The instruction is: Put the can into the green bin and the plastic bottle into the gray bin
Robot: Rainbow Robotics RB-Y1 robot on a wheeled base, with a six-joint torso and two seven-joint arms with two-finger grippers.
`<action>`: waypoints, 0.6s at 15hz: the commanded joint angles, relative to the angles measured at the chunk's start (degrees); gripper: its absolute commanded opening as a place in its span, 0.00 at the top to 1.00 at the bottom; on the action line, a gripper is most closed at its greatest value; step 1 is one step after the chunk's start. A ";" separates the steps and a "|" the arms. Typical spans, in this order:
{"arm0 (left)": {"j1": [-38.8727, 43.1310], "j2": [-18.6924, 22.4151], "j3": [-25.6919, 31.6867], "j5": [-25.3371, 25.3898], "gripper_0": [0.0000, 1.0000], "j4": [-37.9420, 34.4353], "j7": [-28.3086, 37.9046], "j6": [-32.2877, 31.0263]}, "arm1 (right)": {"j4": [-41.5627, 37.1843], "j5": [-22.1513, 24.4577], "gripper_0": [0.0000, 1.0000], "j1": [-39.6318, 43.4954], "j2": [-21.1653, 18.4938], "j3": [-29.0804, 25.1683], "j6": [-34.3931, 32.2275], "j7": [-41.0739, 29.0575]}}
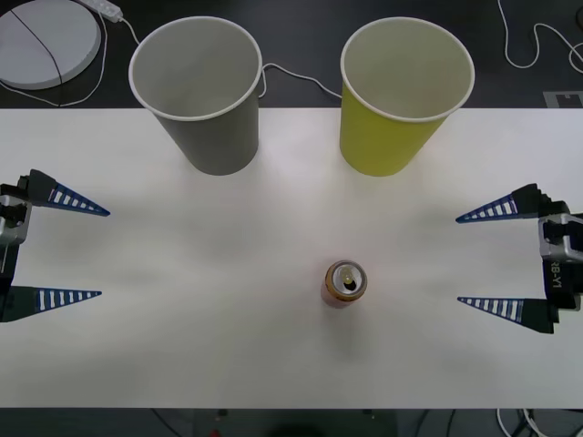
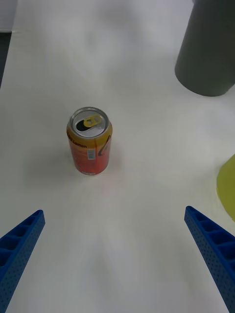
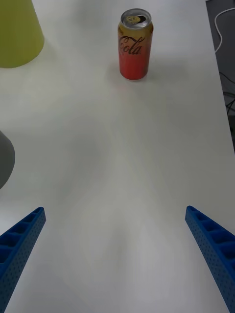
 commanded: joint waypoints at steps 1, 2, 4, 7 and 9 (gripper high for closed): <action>0.00 0.00 0.00 0.00 0.00 0.00 0.00 0.00 | 4.76 -2.36 0.00 0.07 -0.01 0.18 0.16 5.41; 0.00 0.00 0.00 0.00 0.00 0.00 0.00 0.00 | 7.04 -3.24 0.00 0.07 -0.01 0.18 0.24 7.96; 0.00 0.00 0.00 0.00 0.00 0.00 0.00 0.00 | 11.70 -5.17 0.00 -0.11 0.07 0.79 0.33 12.89; 0.00 0.00 0.00 0.00 0.00 0.00 0.00 0.00 | 17.76 -7.63 0.00 -0.63 -0.01 3.25 1.83 19.92; 0.00 0.00 0.00 0.00 0.00 0.00 0.00 0.00 | 22.95 -8.86 0.00 -1.95 0.07 4.75 2.44 24.40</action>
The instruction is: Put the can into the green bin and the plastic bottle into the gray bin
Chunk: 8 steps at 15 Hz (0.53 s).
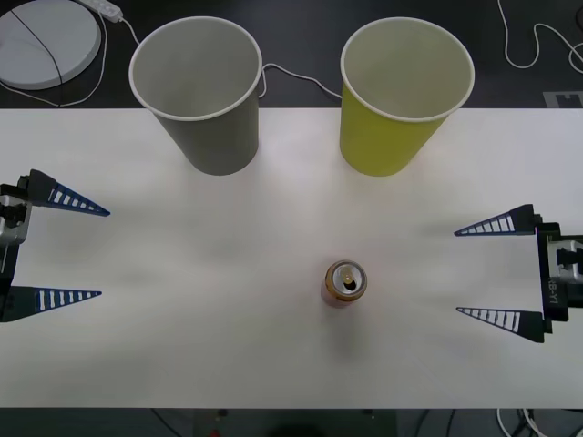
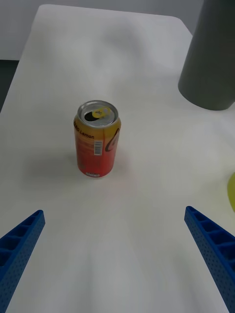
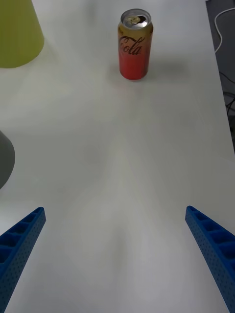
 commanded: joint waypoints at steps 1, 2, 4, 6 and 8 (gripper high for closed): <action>0.00 0.00 0.00 0.00 0.00 0.00 0.00 0.00 | 7.02 -1.44 0.00 -1.86 0.16 1.88 0.59 5.91; 0.00 0.00 0.00 0.00 0.00 0.00 0.00 0.00 | 10.01 -2.05 0.00 -2.57 0.34 2.32 0.59 8.28; 0.00 0.00 0.00 0.00 0.00 0.00 0.00 0.00 | 13.88 -3.46 0.00 -3.36 0.60 3.20 0.59 11.62; 0.00 0.00 0.00 0.00 0.00 0.00 0.00 0.00 | 17.57 -4.25 0.00 -4.32 1.57 4.17 0.59 14.17; 0.00 0.00 0.00 0.00 0.00 0.00 0.00 0.00 | 19.94 -4.25 0.00 -5.03 2.97 4.43 0.50 14.69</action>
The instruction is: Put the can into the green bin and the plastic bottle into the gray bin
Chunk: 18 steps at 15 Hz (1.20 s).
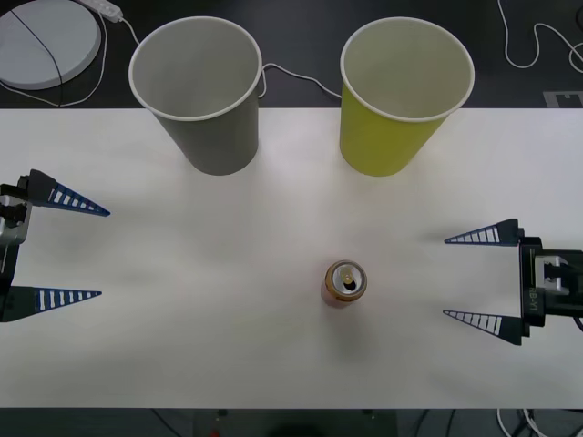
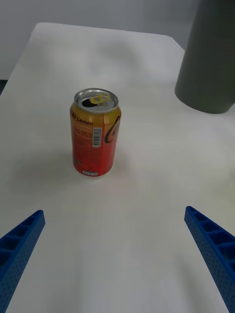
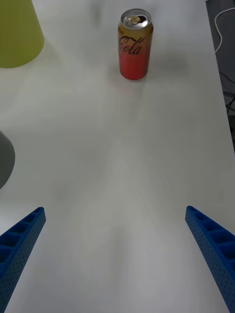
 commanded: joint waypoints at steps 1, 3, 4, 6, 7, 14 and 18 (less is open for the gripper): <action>0.00 0.00 0.00 0.00 0.00 0.00 0.00 0.00 | 2.87 -0.04 0.00 -0.73 2.01 0.31 -0.09 0.87; 0.00 0.00 0.00 0.00 0.00 0.00 0.00 0.00 | 4.11 -0.04 0.00 -0.91 3.68 0.22 -0.09 1.22; 0.00 0.00 0.00 0.00 0.00 0.00 0.00 0.00 | 5.07 -0.04 0.00 -1.17 4.47 0.31 -0.09 1.31; 0.00 0.00 0.00 0.00 0.00 0.00 0.00 0.00 | 7.80 -0.04 0.00 -1.96 6.14 1.10 0.00 1.66; 0.00 0.00 0.00 0.00 0.00 0.00 0.00 0.00 | 8.76 -0.04 0.00 -2.23 6.93 1.37 0.00 1.93; 0.00 0.00 0.00 0.00 0.00 0.00 0.00 0.00 | 10.87 -0.13 0.00 -2.93 12.38 4.53 4.92 2.54; 0.00 0.00 0.00 0.00 0.00 0.00 0.00 0.00 | 10.79 -3.03 0.00 -2.93 13.18 11.12 11.43 3.33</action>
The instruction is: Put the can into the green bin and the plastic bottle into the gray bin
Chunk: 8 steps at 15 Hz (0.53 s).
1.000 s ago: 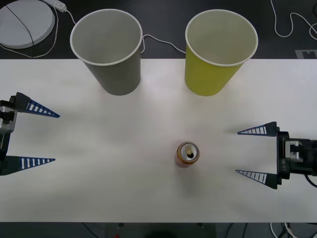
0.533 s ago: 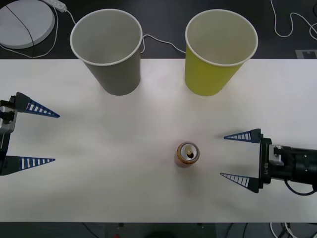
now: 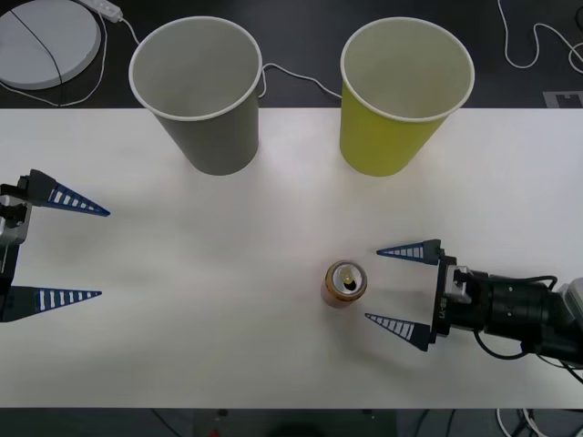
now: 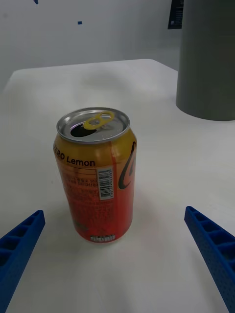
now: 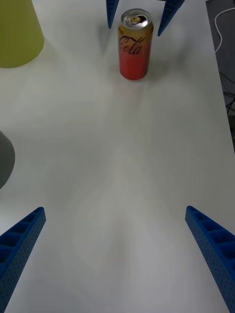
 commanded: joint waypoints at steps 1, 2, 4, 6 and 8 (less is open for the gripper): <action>0.00 0.00 0.00 0.00 0.00 0.00 0.00 0.00 | 0.02 -2.49 0.00 -0.02 0.22 4.78 4.34 0.59; 0.00 0.00 0.00 0.00 0.00 0.00 0.00 0.00 | -0.07 -3.28 0.00 -0.02 0.39 6.18 5.48 0.86; 0.00 0.00 0.00 0.00 0.00 0.00 0.00 0.00 | -0.07 -4.86 0.00 -0.19 0.57 8.91 6.97 1.38; 0.00 0.00 0.00 0.00 0.00 0.00 0.00 0.00 | -0.07 -5.48 0.00 -0.37 1.01 10.31 7.76 1.65; 0.00 0.00 0.00 0.00 0.00 0.00 0.00 0.00 | -0.07 -5.48 0.00 -0.63 1.18 11.10 8.38 1.82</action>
